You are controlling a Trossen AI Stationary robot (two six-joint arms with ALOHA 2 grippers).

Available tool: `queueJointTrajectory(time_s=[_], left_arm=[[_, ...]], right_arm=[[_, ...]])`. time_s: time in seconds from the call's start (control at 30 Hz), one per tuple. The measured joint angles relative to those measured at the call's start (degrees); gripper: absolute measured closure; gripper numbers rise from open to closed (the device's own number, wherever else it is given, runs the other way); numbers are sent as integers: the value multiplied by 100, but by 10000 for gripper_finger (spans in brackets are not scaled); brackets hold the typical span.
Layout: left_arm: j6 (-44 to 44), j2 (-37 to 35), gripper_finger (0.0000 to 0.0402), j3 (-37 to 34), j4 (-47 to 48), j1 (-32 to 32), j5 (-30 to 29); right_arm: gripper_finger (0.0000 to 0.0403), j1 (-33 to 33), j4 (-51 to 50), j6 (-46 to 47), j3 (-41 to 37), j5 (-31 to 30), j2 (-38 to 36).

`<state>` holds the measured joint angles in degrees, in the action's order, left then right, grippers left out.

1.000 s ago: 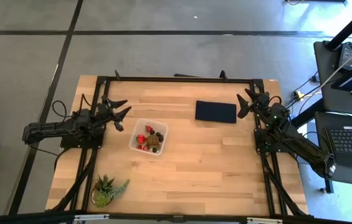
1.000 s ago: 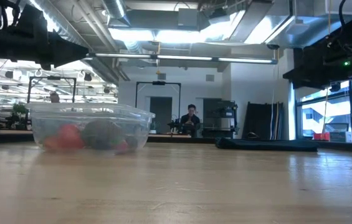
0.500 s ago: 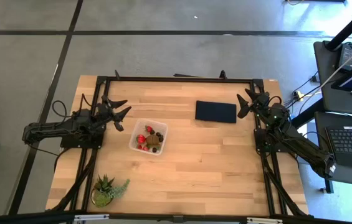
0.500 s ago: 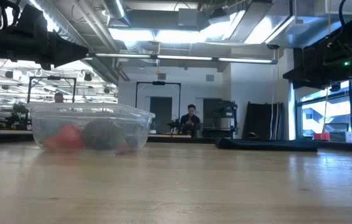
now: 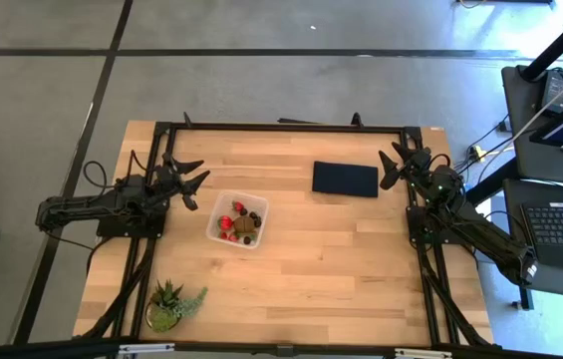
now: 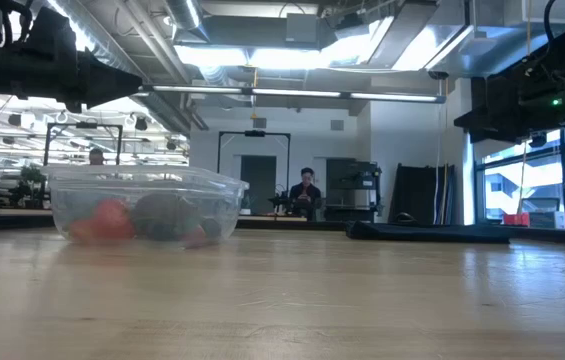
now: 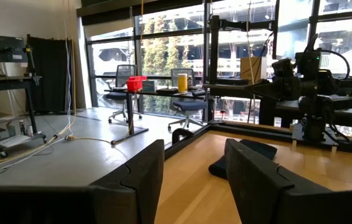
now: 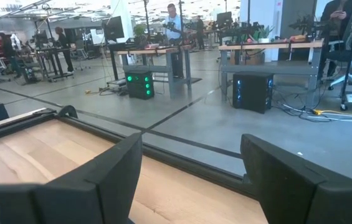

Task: Pick and placing Produce into tupperware
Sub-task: Return to home position

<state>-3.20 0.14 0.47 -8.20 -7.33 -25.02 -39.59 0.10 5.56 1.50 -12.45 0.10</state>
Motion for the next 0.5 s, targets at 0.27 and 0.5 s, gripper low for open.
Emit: queueJointTrajectory(time_s=[0.27, 0.5], left_arm=[[0, 0, 232, 0, 2, 0, 0], [0, 0, 236, 0, 2, 1, 0]], right_arm=[[130, 0, -2, 21, 0, 0, -1], [130, 0, -2, 6, 0, 2, -1]])
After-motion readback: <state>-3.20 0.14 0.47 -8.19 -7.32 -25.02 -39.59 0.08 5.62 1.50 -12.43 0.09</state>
